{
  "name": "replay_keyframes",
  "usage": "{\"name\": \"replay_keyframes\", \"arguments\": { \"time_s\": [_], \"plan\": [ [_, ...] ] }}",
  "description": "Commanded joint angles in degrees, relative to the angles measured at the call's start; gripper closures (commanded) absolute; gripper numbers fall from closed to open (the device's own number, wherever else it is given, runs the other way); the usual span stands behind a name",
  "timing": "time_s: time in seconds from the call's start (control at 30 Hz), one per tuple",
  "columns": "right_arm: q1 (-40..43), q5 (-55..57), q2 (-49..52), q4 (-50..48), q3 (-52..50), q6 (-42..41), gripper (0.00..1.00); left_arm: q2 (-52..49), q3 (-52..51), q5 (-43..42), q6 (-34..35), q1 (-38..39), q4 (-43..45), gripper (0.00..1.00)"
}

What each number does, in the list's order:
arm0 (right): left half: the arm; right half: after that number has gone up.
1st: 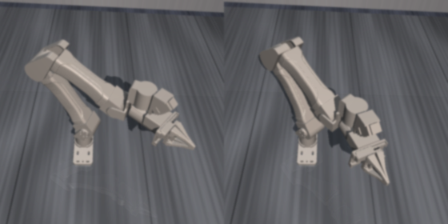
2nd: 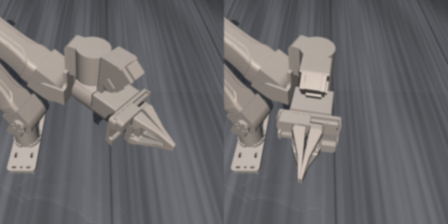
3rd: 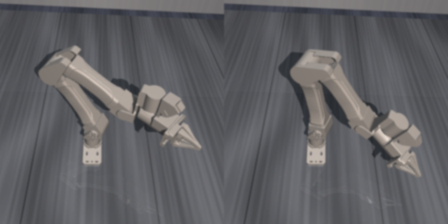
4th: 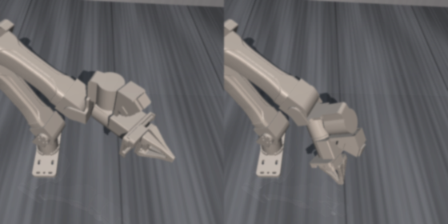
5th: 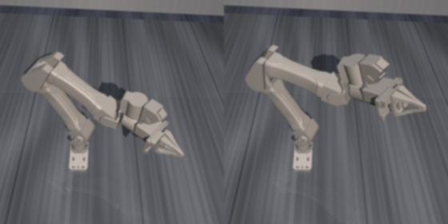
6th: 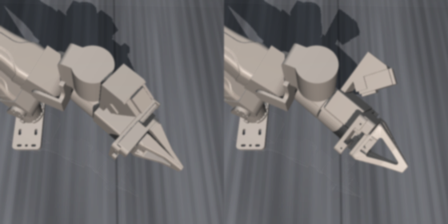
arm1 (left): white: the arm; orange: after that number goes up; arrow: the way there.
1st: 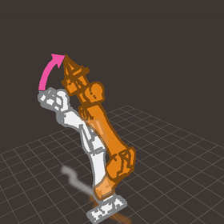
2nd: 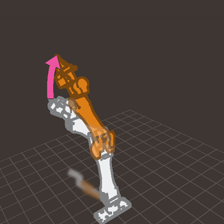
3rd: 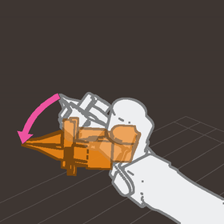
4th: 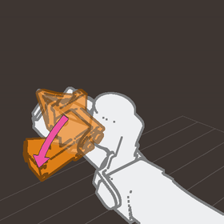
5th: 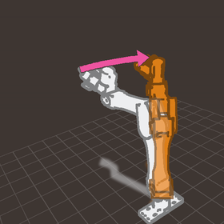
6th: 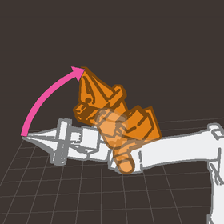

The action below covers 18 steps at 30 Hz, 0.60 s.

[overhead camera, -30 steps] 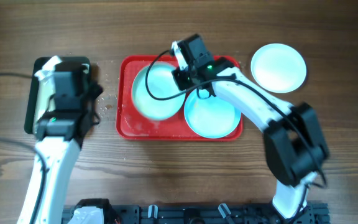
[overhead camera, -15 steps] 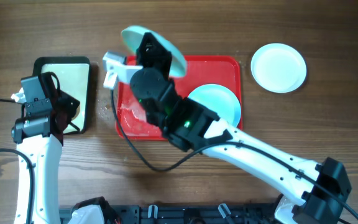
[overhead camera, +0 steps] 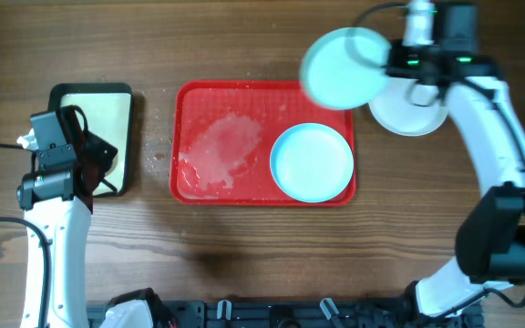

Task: Clean dirty plates on tray and stack at the side
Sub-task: 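Lift the light-blue plate with the right gripper and stack it on the white plate, then grip the remaining light-blue plate rim with the right gripper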

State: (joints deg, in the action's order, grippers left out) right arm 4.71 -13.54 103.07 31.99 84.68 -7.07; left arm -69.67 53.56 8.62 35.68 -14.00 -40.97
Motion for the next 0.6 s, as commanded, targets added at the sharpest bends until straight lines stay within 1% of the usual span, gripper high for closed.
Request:
{"name": "replay_keyframes", "arguments": {
  "time_s": [0.0, 0.1, 0.17, 0.23, 0.27, 0.3, 0.33, 0.37, 0.47, 0.5, 0.53, 0.57],
  "plan": [
    [10.95, -7.93, -0.24, 1.97, -1.31, -0.7, 0.96, -0.22, -0.22, -0.26, -0.94, -0.26, 0.24, 0.96],
    [18.73, -7.91, -0.24, 0.09, -6.05, -0.61, 0.96, -0.22, -0.22, -0.26, -0.92, -0.26, 0.81, 0.96],
    [19.91, -6.36, -0.24, -2.54, -9.7, -0.63, 0.96, -0.22, -0.22, -0.28, -0.92, -0.26, 1.25, 0.96],
    [19.89, 0.37, -0.17, -5.11, -13.05, -3.58, 0.95, -0.22, -0.22, -0.28, -0.92, -0.26, 1.27, 0.96],
    [19.89, 1.95, -0.11, -6.93, -14.73, -3.58, 0.82, -0.22, -0.22, -0.28, -0.92, -0.26, 1.22, 0.96],
    [19.89, 0.76, -0.09, -8.63, -15.78, -3.3, 0.67, -0.22, -0.22, -0.28, -0.92, -0.26, 1.29, 0.96],
    [19.89, -0.9, -0.09, -8.98, -15.98, -2.8, 0.5, -0.22, -0.22, -0.28, -0.92, -0.26, 1.38, 0.96],
    [19.82, -4.07, -0.09, -9.42, -15.98, -1.86, 0.45, -0.22, -0.22, -0.28, -0.92, -0.26, 1.6, 0.96],
    [18.23, -10.23, -0.09, -10.69, -15.98, -1.92, 0.43, -0.22, -0.22, -0.28, -0.92, -0.26, 1.64, 0.96],
    [15.41, -12.9, -0.09, -10.62, -15.98, -0.07, 0.39, -0.22, -0.22, -0.31, -0.92, -0.26, 1.49, 0.96],
    [12.46, -13.0, -0.09, -9.79, -15.98, 1.38, 0.36, -0.22, -0.22, -0.74, -0.92, -0.26, 1.53, 0.96],
    [10.43, -12.83, -0.09, -8.94, -15.98, 2.47, 0.36, -0.22, -0.22, -0.98, -0.92, -0.26, 1.53, 0.96]
  ]
}}
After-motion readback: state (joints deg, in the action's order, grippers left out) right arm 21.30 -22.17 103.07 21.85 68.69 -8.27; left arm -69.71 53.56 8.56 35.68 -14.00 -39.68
